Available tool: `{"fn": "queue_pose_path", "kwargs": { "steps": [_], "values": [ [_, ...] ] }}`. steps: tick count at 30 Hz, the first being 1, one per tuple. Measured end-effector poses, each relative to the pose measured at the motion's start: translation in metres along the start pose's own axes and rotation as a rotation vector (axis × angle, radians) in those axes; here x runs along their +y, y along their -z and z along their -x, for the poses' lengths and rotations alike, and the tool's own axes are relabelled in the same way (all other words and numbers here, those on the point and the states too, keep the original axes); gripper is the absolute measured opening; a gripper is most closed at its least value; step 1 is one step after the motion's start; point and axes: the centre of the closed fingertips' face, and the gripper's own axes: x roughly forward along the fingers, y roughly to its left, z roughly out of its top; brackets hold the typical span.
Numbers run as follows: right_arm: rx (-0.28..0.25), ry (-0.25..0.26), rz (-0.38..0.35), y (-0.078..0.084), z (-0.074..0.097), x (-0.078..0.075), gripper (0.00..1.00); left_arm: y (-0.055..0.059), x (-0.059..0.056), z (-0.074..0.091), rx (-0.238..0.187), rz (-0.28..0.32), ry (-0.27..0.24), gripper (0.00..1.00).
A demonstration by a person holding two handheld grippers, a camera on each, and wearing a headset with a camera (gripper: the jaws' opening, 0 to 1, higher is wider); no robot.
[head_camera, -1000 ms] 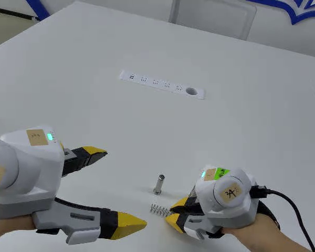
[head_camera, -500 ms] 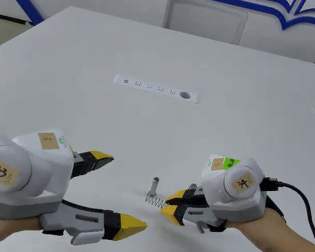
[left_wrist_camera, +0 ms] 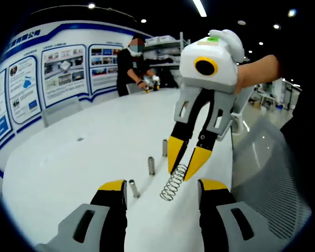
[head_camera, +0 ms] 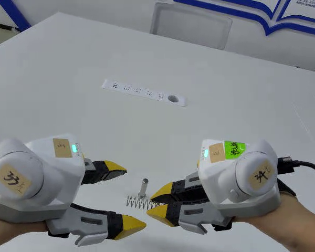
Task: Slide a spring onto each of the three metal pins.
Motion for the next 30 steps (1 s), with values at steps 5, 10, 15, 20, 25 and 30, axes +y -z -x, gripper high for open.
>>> {"fn": "queue_pose_path", "kwargs": {
  "steps": [5, 10, 15, 20, 25, 30],
  "values": [
    [0.001, 0.003, 0.024, -0.005, 0.002, 0.003, 0.1, -0.002, -0.007, 0.001, 0.012, -0.04, 0.031, 0.41],
    [0.003, 0.009, 0.039, -0.007, 0.005, 0.004, 0.1, 0.0, -0.014, 0.002, 0.029, -0.054, 0.064, 0.29],
    [0.005, 0.011, 0.05, -0.008, 0.008, 0.003, 0.1, -0.003, -0.019, 0.003, 0.03, -0.065, 0.086, 0.22],
    [0.006, 0.007, 0.056, -0.008, 0.009, 0.005, 0.1, -0.001, -0.019, 0.004, 0.047, -0.075, 0.09, 0.16],
    [0.012, -0.005, 0.065, -0.007, 0.009, 0.009, 0.1, 0.002, -0.025, 0.005, 0.068, -0.113, 0.125, 0.14],
    [0.008, -0.01, 0.077, -0.009, 0.01, 0.012, 0.11, 0.004, -0.031, 0.007, 0.069, -0.151, 0.191, 0.1]
  ]
}}
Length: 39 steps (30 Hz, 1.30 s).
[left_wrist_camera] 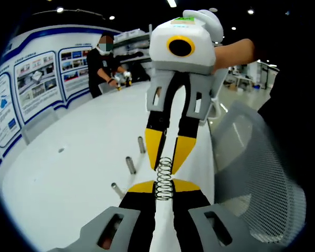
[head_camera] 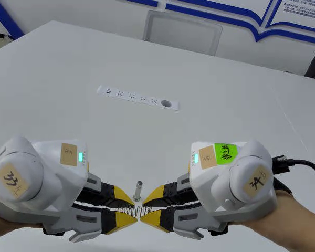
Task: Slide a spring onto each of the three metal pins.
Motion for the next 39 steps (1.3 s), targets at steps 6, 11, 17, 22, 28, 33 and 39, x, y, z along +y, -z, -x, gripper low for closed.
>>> {"fn": "queue_pose_path", "kwargs": {
  "steps": [6, 11, 17, 22, 28, 33, 39],
  "values": [
    [-0.016, 0.005, 0.018, -0.003, 0.002, 0.0, 0.11, -0.003, 0.0, 0.001, 0.002, -0.03, 0.015, 0.1],
    [-0.025, 0.021, 0.047, -0.006, 0.005, -0.001, 0.12, -0.006, 0.001, 0.003, 0.006, -0.044, 0.008, 0.1],
    [-0.023, 0.002, 0.035, -0.002, 0.004, 0.0, 0.14, -0.002, -0.001, 0.003, 0.035, -0.073, 0.016, 0.1],
    [-0.035, -0.022, 0.005, -0.002, 0.004, 0.0, 0.14, -0.007, 0.0, 0.003, 0.015, -0.08, 0.014, 0.1],
    [-0.043, -0.037, -0.022, 0.0, 0.007, -0.001, 0.11, -0.01, 0.001, 0.002, -0.001, -0.08, 0.016, 0.1],
    [-0.058, -0.044, -0.035, -0.003, 0.01, 0.0, 0.11, -0.01, 0.0, 0.002, -0.011, -0.074, 0.022, 0.1],
    [-0.125, -0.049, -0.058, -0.017, 0.017, -0.002, 0.11, -0.011, 0.002, 0.004, -0.017, -0.062, 0.009, 0.1]
  ]
}}
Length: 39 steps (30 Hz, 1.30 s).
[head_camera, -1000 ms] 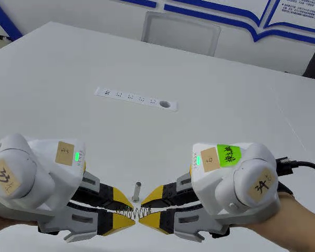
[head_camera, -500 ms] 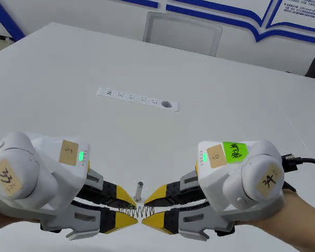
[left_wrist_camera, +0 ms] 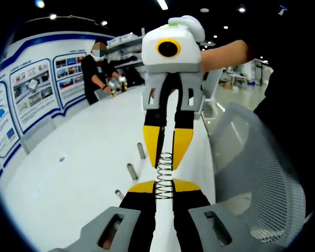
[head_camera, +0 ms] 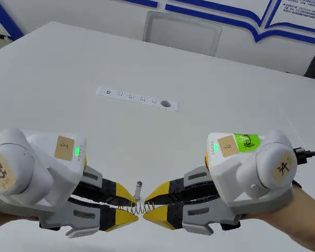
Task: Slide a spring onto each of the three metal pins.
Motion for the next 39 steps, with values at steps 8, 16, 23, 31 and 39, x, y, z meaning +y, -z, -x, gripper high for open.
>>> {"fn": "queue_pose_path", "kwargs": {
  "steps": [8, 16, 23, 31, 39],
  "values": [
    [-0.05, -0.017, 0.006, -0.014, 0.001, 0.0, 0.11, -0.001, 0.001, 0.0, 0.014, -0.015, -0.005, 0.1],
    [-0.115, -0.021, -0.017, -0.028, 0.003, -0.001, 0.11, -0.006, 0.004, -0.001, 0.0, -0.008, -0.014, 0.1],
    [-0.125, -0.018, -0.021, -0.034, 0.0, -0.004, 0.1, -0.007, 0.007, -0.008, 0.004, -0.008, -0.02, 0.1],
    [-0.115, 0.008, -0.042, -0.033, -0.001, -0.012, 0.1, -0.006, 0.014, -0.01, 0.008, 0.004, -0.056, 0.11],
    [-0.117, 0.032, -0.051, -0.039, -0.001, -0.017, 0.1, -0.008, 0.021, -0.003, -0.004, 0.043, -0.084, 0.11]
  ]
}}
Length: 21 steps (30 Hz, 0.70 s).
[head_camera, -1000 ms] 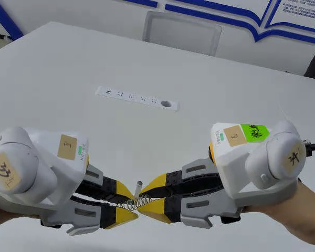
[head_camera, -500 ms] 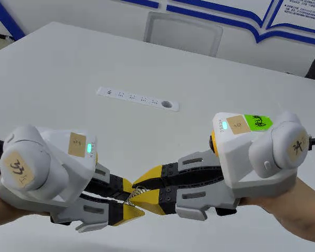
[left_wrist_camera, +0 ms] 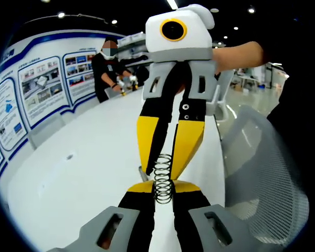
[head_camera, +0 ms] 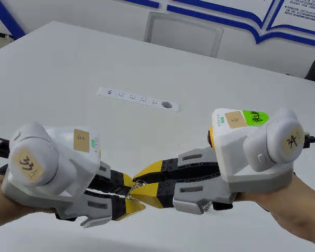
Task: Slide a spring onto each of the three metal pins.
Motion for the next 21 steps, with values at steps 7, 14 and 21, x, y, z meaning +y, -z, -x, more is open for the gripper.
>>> {"fn": "queue_pose_path", "kwargs": {
  "steps": [7, 14, 21],
  "values": [
    [0.006, 0.024, 0.028, -0.013, 0.003, -0.007, 0.1, -0.002, 0.012, 0.01, -0.026, 0.025, -0.052, 0.2],
    [0.01, 0.06, 0.036, -0.018, 0.007, -0.018, 0.1, 0.001, 0.018, 0.025, -0.037, 0.033, -0.064, 0.26],
    [0.015, 0.116, 0.025, -0.019, 0.014, -0.042, 0.1, 0.01, 0.029, 0.043, -0.041, 0.091, -0.089, 0.38]
  ]
}}
